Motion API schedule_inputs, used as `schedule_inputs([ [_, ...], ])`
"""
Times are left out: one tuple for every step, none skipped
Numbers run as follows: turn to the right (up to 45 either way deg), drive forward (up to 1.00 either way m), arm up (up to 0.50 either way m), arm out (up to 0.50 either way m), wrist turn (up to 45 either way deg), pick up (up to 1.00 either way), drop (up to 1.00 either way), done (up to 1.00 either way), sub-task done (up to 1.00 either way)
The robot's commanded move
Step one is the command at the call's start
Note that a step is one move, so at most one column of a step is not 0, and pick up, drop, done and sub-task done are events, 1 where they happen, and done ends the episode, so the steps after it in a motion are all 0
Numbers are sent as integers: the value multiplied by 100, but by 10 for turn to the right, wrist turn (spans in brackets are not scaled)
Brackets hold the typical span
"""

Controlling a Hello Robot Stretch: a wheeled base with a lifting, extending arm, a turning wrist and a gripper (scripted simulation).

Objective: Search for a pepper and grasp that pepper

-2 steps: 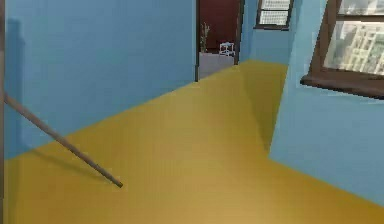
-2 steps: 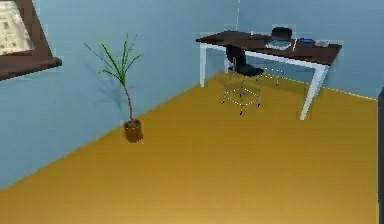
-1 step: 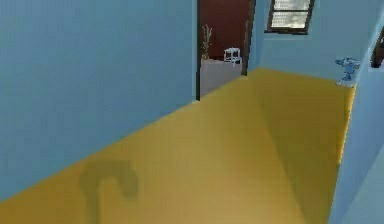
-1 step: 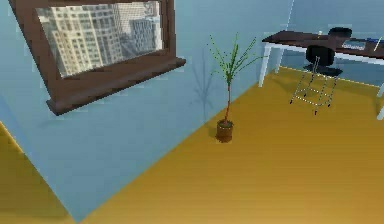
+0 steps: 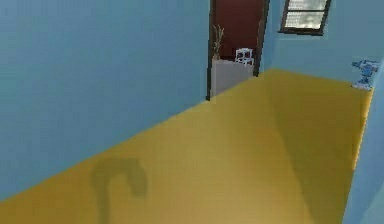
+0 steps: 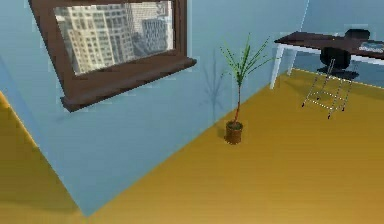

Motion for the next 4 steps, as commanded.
schedule_inputs([
  [0,90,0,0,0,0,0,0,0],
  [210,0,0,0,0,0,0,0,0],
  [30,0,0,0,0,0,0,0,0],
  [0,100,0,0,0,0,0,0,0],
])
